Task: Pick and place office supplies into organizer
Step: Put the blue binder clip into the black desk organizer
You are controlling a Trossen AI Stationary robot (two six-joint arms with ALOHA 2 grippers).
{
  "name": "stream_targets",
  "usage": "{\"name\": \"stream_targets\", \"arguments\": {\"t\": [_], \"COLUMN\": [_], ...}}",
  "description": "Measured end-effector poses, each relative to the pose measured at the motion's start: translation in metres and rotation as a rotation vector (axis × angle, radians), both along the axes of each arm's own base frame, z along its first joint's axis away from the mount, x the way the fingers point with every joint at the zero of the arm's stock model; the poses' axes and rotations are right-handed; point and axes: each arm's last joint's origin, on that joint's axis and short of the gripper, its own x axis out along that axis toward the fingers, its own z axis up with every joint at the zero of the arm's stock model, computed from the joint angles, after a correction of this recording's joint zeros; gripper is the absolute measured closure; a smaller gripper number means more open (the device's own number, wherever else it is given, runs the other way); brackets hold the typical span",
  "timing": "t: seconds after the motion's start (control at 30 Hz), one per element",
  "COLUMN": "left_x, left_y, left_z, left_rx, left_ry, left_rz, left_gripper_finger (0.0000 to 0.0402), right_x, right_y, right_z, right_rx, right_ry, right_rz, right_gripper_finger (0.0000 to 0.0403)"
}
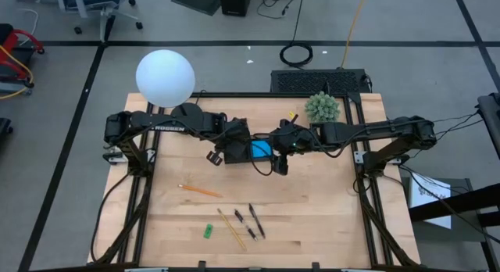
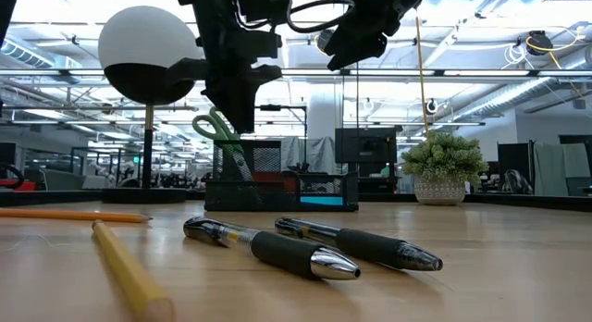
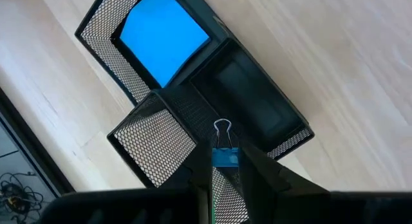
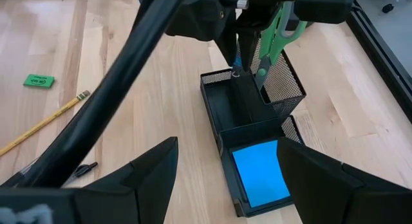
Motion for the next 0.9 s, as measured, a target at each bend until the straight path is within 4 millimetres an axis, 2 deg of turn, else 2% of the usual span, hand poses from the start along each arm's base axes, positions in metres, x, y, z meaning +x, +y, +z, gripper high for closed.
{"name": "stream_targets", "arguments": {"t": [0.77,0.9], "left_x": [-0.0017,-0.0017], "left_y": [-0.0004,-0.0009], "left_z": [-0.0006,-0.0006], "left_rx": [-0.005,-0.022], "left_ry": [0.018,0.016], "left_rz": [0.001,0.005], "left_gripper_finger": [0.0354,0.0339], "right_x": [0.0,0.0], "right_y": [0.0001,0.0001], "right_z": [-0.0001,0.0], "right_rx": [0.0,0.001], "right_ry": [0.0,0.0], "right_rz": [0.001,0.001], "right_gripper_finger": [0.0149,0.0149]}}
